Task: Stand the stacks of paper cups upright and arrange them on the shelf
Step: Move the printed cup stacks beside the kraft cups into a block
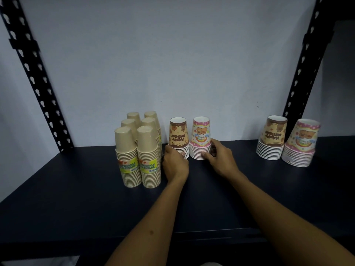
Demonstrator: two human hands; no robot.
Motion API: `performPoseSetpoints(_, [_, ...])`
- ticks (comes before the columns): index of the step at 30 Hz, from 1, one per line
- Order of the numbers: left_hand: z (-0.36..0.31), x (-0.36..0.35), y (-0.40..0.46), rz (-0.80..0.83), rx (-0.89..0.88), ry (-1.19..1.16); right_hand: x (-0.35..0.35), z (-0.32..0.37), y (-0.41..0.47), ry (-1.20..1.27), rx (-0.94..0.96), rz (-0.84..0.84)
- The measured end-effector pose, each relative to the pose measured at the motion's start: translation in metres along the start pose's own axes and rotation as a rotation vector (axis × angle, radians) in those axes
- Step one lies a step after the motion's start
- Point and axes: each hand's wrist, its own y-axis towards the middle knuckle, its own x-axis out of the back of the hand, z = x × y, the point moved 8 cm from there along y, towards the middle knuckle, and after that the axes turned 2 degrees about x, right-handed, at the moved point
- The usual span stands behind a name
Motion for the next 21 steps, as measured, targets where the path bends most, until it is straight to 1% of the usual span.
performPoseSetpoints(17, [0.0011,0.0021,0.0000,-0.011,-0.003,-0.067,-0.0002,-0.0024,0.0014,0.018,-0.019,-0.001])
performPoseSetpoints(21, [0.0013,0.0029,-0.0006,-0.013,0.000,-0.118,0.0005,-0.0035,0.0019,0.030,-0.023,-0.006])
